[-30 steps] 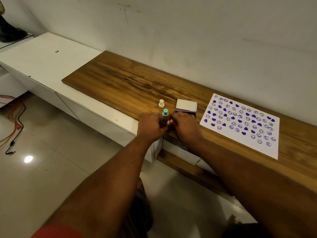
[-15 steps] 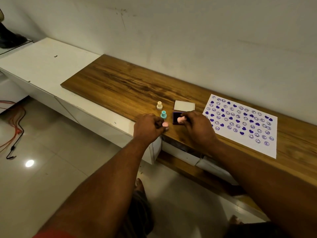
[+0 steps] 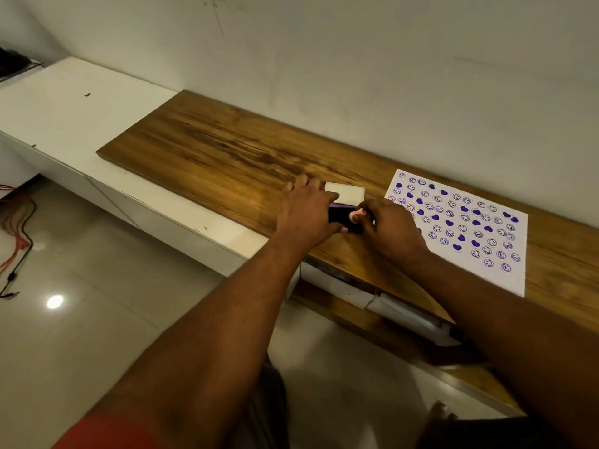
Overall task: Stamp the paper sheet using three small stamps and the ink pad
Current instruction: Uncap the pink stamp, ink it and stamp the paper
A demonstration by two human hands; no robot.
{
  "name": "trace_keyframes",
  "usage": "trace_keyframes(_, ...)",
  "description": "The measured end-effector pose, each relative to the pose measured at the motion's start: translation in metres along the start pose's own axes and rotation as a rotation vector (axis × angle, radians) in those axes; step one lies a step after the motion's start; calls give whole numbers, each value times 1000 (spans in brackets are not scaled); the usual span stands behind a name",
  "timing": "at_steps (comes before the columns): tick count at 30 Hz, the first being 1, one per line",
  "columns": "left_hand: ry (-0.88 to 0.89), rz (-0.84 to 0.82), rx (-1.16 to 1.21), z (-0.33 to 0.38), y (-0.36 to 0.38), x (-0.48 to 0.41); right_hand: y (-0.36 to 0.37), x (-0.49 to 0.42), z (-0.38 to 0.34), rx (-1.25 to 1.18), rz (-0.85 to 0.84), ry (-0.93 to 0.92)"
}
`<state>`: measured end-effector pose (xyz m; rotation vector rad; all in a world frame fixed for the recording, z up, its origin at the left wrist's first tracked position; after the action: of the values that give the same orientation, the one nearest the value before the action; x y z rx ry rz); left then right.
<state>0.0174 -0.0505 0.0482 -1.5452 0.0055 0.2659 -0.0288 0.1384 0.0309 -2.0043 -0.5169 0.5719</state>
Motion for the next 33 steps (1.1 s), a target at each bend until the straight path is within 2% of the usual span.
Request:
trace_keyframes(5, -9, -66, -89, 8, 3, -14, 3, -9, 4, 98, -68, -33)
trace_keyframes(12, -53, -192, -33, 10, 7, -17, -9, -19, -4, 145, -95, -66)
trace_keyframes(14, -82, -210, 2, 10, 7, -17, -25, -30, -17, 99, 35, -94)
trace_keyframes(17, -125, -224, 28, 9, 7, -17, -57, -49, -33, 93, 373, -190)
trace_keyframes(18, -141, -227, 37, 9, 7, -17, -58, -50, -36, 77, 431, -183)
trace_keyframes(19, -154, -231, 45, 9, 6, -18, -52, -46, -36, 51, 414, -157)
trace_keyframes(20, -163, -235, 51, 9, 6, -17, -37, -38, -35, 82, 311, -116)
trace_keyframes(22, -171, -239, 56, 10, 6, -18, 3, -16, -32, 280, -59, -45)
trace_keyframes(23, -177, -244, 61, 10, 6, -18, 14, -11, -30, 366, -159, -46)
trace_keyframes(27, -195, -279, 76, 10, 4, -18, 9, -30, -28, 376, -182, -72)
trace_keyframes(33, -182, -298, 63, 10, -3, -18, 3, -43, -36, 383, -255, -14)
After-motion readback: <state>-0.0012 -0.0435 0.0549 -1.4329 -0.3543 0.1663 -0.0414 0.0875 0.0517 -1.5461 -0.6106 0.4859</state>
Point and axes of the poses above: each hand's wrist, its own x-axis away from the middle knuckle, its own y-axis out of the palm, z = x × y, the point moved 1 cm from there along -x, towards the middle knuckle, and after that the axes turned 7 degrees about -y, right-handed, at the moved point
